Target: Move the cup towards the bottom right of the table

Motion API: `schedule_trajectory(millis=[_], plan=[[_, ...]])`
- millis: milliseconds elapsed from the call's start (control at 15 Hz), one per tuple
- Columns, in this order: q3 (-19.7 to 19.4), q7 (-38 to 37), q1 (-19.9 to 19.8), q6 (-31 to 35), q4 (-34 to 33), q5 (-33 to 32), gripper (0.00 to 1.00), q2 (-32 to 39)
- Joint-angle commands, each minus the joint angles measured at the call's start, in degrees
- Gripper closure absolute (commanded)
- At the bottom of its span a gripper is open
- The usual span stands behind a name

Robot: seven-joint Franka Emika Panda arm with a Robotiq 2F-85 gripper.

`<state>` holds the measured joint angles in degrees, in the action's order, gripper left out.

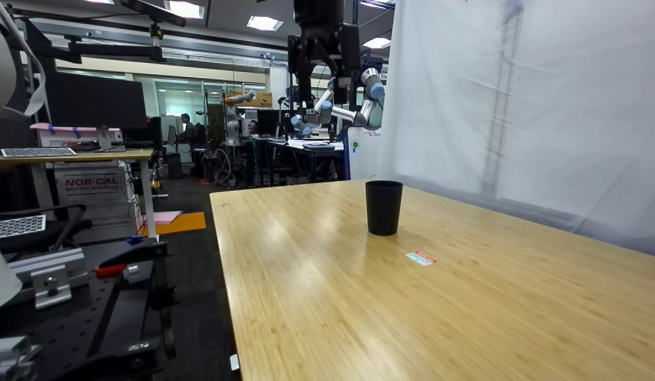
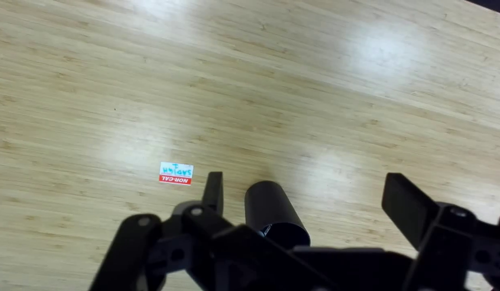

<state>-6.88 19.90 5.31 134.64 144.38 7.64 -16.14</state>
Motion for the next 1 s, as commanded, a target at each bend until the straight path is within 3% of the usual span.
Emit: schedule_trajectory(millis=[0,333,933], plan=[[1.49,0.32,-0.4,-0.24,-1.36,0.24,0.0,1.02],[4.4,0.24,0.54,0.56,-4.83,-0.63,0.0,4.18],[7.36,-0.17,-0.15,-0.2,-15.91,-3.13,0.0,17.02]])
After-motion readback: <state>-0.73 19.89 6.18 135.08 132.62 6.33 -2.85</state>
